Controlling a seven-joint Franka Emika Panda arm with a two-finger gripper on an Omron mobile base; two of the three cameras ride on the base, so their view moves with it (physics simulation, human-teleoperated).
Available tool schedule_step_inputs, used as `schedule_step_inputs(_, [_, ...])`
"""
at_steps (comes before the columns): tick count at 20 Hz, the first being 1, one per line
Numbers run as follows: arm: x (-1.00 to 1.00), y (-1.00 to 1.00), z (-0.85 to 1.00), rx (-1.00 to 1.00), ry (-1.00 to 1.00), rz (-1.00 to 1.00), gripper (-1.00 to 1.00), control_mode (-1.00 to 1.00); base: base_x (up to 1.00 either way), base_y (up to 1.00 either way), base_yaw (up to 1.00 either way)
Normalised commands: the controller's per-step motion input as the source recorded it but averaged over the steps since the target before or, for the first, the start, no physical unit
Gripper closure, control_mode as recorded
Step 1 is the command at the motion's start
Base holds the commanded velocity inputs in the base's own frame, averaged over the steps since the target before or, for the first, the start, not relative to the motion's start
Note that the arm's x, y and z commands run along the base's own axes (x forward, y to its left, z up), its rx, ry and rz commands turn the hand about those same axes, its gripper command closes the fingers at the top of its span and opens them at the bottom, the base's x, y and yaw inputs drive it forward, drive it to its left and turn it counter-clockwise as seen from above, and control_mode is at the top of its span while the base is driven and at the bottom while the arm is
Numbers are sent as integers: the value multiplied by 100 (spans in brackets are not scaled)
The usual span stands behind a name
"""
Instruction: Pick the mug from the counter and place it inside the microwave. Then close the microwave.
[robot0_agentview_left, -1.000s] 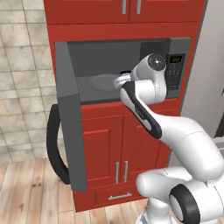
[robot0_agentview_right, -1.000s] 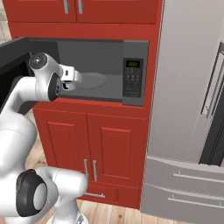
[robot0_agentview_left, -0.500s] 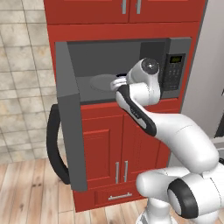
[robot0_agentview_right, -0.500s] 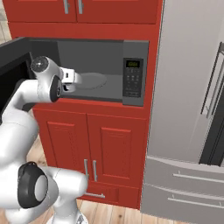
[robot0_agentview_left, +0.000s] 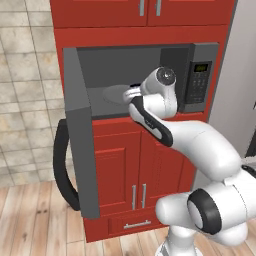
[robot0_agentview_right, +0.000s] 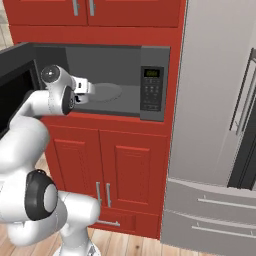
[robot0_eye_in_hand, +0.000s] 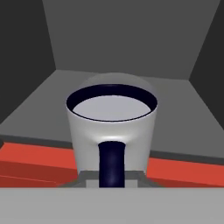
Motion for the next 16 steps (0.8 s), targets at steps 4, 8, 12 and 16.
schedule_step_inputs(4, [35,0,0,0,0,0,100,-100,0,0,0])
schedule_step_inputs(8, [37,0,-3,0,0,0,100,-100,0,0,0])
schedule_step_inputs(12, [36,0,-3,0,0,0,100,-100,0,0,0])
schedule_step_inputs(16, [33,0,-3,0,0,0,100,-100,0,0,0])
